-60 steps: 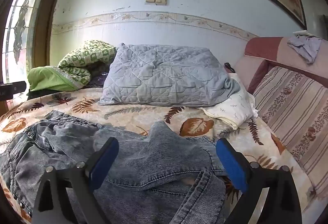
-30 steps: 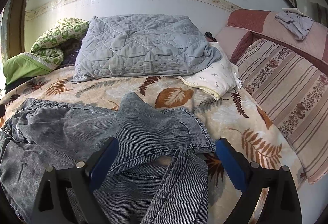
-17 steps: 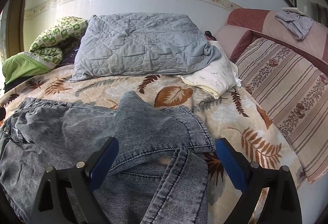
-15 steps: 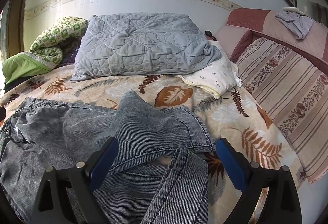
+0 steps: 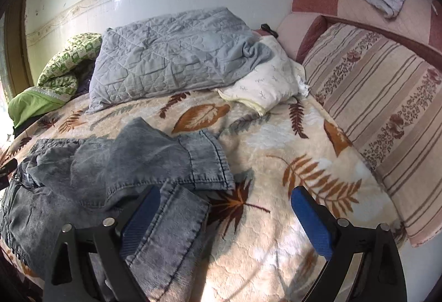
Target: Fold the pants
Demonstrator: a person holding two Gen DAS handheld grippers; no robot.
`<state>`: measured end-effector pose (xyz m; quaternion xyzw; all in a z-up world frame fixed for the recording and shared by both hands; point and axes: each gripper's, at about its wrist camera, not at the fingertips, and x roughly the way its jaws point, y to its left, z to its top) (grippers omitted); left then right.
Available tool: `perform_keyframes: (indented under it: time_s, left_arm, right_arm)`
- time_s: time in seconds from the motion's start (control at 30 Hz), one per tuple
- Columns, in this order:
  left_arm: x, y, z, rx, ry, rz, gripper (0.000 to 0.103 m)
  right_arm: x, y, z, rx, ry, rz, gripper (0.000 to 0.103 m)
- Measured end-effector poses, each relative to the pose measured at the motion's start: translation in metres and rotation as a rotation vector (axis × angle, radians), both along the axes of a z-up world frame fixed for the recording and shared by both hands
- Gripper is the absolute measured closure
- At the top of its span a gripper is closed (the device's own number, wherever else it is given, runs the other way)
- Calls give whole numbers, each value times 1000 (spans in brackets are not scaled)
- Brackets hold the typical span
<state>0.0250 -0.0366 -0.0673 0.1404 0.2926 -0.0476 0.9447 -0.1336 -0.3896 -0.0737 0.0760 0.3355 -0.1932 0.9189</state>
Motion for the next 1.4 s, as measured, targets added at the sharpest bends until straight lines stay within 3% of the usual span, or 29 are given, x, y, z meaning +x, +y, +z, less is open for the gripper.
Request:
perform_keyframes:
  time_s: [0.13, 0.4, 0.67, 0.77, 0.87, 0.93, 1.0, 1.1, 1.13, 1.27, 1.4]
  left_arm:
    - [1, -2, 0, 1, -1, -1, 0]
    - [3, 1, -2, 8, 7, -6, 0]
    - [6, 9, -3, -7, 36, -4, 0]
    - [5, 13, -1, -17, 35, -2, 0]
    - [5, 15, 0, -30, 40, 2, 0]
    - [5, 14, 0, -37, 45, 2, 0]
    - [6, 10, -1, -32, 48, 0, 0]
    - [5, 2, -5, -12, 51, -8, 0]
    - [5, 0, -6, -4, 51, -11, 0]
    - [1, -2, -9, 22, 47, -21, 0]
    - [5, 5, -11, 23, 63, -2, 0]
  right_arm:
    - [4, 23, -19, 12, 67, 106, 7]
    - [62, 56, -37, -9, 216, 77, 7]
    - [82, 90, -76, -302, 466, 60, 9]
    - [67, 67, -68, -372, 475, -19, 9]
    - [40, 12, -50, -451, 489, -205, 9]
    - [15, -32, -31, -357, 458, -311, 9]
    - [-10, -55, -11, -215, 371, -324, 8]
    - [-26, -50, -2, 93, 246, -139, 8]
    - [-25, -40, -3, 144, 238, -89, 8]
    - [-20, -21, -24, 97, 282, -77, 8]
    - [-10, -42, -48, 218, 254, -74, 17]
